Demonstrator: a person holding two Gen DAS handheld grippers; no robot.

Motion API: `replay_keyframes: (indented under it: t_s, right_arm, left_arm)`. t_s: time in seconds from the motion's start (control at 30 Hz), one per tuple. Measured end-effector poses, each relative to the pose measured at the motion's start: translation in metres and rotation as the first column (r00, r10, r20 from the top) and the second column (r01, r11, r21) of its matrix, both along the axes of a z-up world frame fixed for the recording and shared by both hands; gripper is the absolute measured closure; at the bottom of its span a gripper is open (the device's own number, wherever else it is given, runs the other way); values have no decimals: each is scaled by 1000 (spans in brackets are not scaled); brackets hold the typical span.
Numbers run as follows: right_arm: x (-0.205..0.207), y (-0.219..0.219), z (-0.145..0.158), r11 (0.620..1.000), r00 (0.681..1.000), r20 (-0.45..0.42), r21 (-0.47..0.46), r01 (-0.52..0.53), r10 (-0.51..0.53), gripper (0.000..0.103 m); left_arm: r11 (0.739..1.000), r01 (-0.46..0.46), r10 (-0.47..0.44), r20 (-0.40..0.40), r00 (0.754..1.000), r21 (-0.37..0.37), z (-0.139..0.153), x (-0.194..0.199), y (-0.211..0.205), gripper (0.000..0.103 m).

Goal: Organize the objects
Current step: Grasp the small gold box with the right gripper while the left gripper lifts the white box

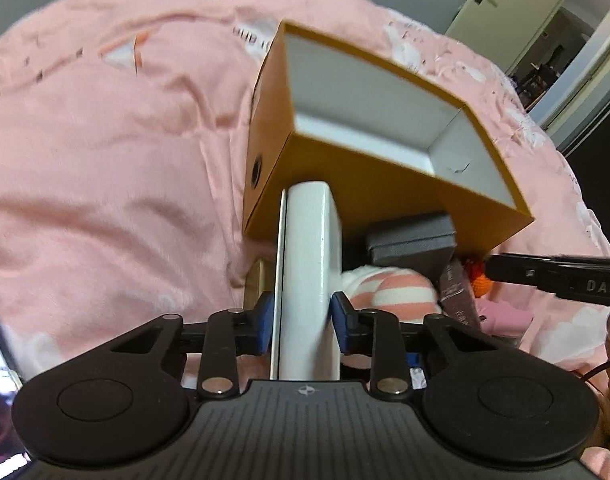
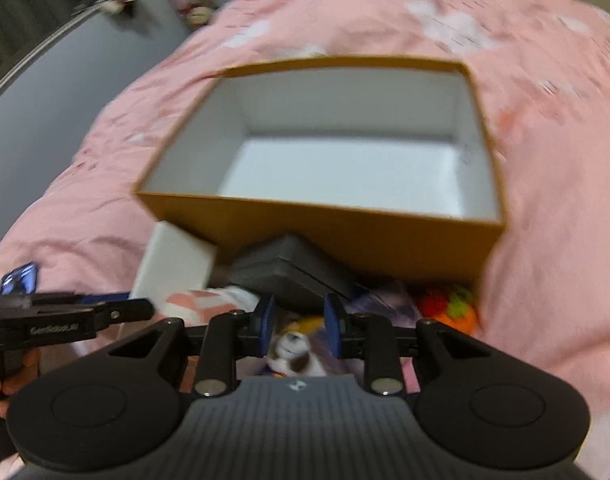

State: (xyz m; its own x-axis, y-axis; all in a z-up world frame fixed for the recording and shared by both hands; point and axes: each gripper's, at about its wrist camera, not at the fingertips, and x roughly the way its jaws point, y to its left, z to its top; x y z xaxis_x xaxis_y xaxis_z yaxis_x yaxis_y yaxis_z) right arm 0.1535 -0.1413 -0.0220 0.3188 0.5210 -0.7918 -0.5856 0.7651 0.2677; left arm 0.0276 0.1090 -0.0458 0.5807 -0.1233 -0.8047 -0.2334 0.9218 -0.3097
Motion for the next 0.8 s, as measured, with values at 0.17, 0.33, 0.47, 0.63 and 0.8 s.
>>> replay_keyframes:
  t_s: [0.17,0.33,0.47,0.63,0.8]
  right_arm:
    - [-11,44,13,972,971,45,-27,-232,233,73]
    - [-24,101,12,854,856,82,-158,-495,511,61]
    - [-39,140,-9,680,699,56,-300,-669,713,40]
    - [-42,170,-38,477,542,-34,-430,-766,840,33]
    - [-40,190,-67,399,511,-118,-487,-777,851,33]
  left_arm:
    - [996,-18,12,72,997,86,31,-10,0,70]
    - [989,-62,46,123,991,133,50,-15,8,70]
    - [986,-80,62,123,990,146,48,-16,16,70]
    - [984,-84,71,87,994,156,40,-19,27,70]
    - [989,-69,66,29,997,132,30,-16,35,70]
